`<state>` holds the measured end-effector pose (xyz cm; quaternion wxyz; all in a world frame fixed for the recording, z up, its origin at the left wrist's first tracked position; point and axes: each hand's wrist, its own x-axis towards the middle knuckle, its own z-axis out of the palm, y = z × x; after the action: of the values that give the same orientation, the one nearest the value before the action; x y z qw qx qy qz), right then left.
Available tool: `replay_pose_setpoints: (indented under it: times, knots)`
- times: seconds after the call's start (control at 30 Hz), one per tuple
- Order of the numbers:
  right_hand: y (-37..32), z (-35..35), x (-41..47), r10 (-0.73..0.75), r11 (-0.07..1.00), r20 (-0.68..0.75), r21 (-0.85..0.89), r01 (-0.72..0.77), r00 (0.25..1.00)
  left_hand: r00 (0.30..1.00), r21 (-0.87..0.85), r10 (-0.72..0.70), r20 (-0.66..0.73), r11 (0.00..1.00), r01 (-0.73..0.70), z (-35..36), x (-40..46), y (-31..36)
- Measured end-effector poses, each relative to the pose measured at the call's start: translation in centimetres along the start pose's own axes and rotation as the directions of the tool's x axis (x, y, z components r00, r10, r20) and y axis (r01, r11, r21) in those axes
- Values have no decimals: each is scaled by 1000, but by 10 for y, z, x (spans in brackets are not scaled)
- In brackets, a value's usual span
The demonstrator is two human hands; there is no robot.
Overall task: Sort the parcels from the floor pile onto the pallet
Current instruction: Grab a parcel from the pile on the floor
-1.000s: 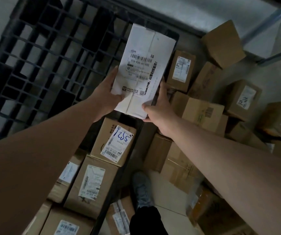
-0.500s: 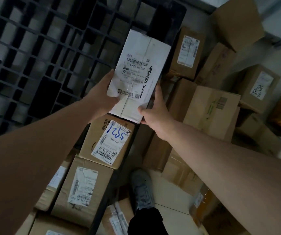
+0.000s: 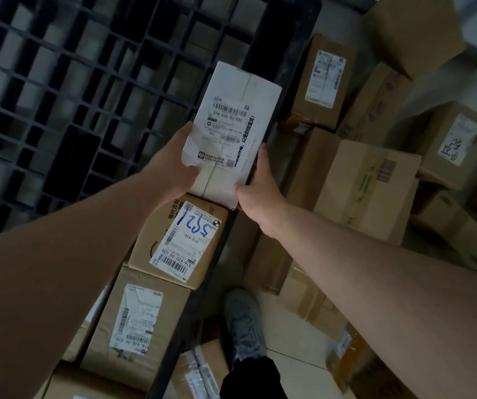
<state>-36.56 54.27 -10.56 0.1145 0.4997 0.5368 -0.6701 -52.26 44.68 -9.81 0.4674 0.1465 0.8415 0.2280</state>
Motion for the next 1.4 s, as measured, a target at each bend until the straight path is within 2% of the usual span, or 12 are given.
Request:
replay_pose_setpoints:
  times: [0.67, 0.87, 1.0, 1.17, 1.4]
  knots:
    - [19, 12, 20, 0, 998, -92, -65, -6, 996, 995, 143, -23, -94, 989, 36, 7, 15, -16]
    - [10, 14, 17, 18, 987, -112, -155, -36, 994, 988, 250, 8, -154, 968, 32, 10, 20, -19]
    - [-4, 18, 8, 26, 969, -162, -240, -65, 987, 979, 389, 86, -186, 921, -7, 11, 15, -14]
    - [-20, 20, -20, -72, 935, -207, -355, -6, 976, 958, 468, 232, -169, 874, -130, 3, -15, 1]
    - [-43, 17, -126, -210, 880, -194, -464, 99, 958, 939, 542, 334, -79, 805, -241, -35, -112, 34]
